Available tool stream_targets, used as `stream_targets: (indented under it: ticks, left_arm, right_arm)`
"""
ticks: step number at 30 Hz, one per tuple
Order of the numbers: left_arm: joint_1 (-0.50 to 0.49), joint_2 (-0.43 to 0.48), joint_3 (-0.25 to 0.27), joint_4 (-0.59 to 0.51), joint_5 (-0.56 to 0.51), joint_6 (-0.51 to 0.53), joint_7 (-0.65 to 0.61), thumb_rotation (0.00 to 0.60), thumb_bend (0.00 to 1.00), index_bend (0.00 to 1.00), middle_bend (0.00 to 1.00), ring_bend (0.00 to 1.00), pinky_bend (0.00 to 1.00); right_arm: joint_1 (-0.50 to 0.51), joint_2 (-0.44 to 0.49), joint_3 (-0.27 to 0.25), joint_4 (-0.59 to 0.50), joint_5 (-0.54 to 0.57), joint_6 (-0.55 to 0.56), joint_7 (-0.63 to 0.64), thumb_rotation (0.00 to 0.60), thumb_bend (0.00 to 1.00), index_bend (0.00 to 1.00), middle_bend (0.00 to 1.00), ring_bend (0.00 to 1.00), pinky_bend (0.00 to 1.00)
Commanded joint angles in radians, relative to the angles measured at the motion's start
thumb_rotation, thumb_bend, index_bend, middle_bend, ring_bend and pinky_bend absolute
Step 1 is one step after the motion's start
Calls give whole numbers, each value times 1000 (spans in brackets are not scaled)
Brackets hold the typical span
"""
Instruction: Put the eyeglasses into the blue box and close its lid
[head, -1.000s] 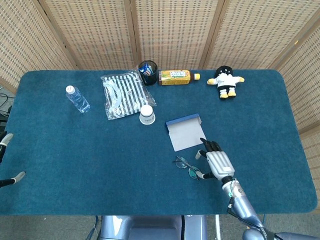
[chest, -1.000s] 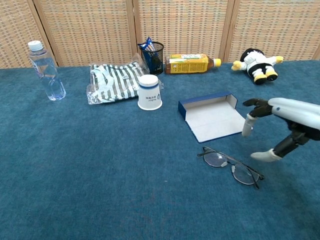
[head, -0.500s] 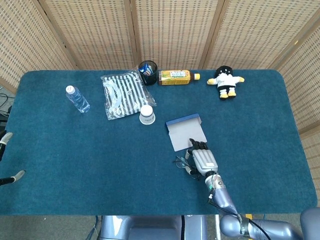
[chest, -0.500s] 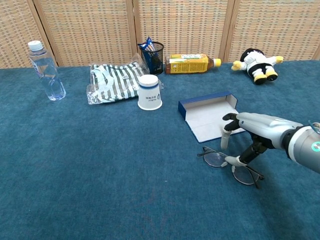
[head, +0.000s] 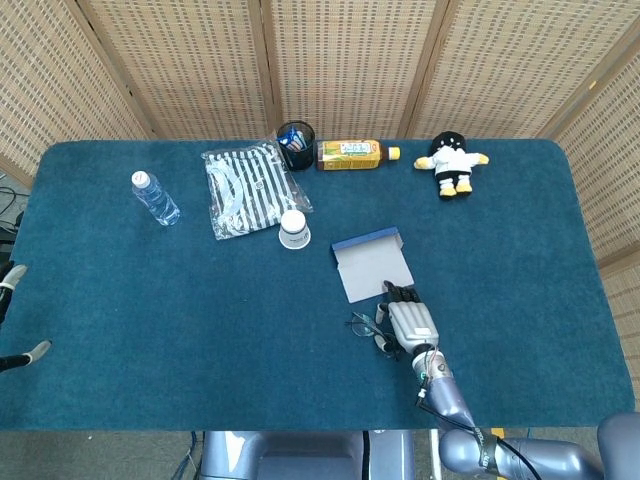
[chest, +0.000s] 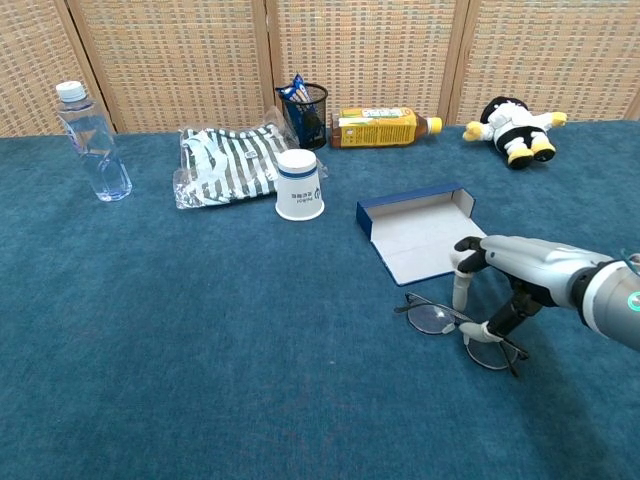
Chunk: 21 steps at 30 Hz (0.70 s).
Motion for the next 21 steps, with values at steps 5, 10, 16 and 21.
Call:
stream_targets:
  ticks: [5, 10, 16, 21]
  left_arm:
    - [1, 0, 0, -1, 1, 3, 2, 600, 0, 0, 0, 0, 0]
    - [1, 0, 1, -1, 2, 3, -1, 600, 0, 0, 0, 0, 0]
    - [-1, -1, 1, 0, 1, 0, 0, 600, 0, 0, 0, 0, 0]
    - [-1, -2, 0, 0, 1, 1, 1, 600, 0, 0, 0, 0, 0]
  right_arm:
    - [-6, -3, -15, 10, -9, 3, 18, 600, 406, 473, 0, 0, 0]
    - [-6, -7, -23, 27, -5, -2, 25, 600, 435, 516, 0, 0, 0]
    - [-7, -7, -27, 33, -13, -2, 35, 600, 520, 563, 0, 0, 0]
    - [-7, -6, -31, 30, -24, 0, 38, 600, 572, 596, 0, 0, 0]
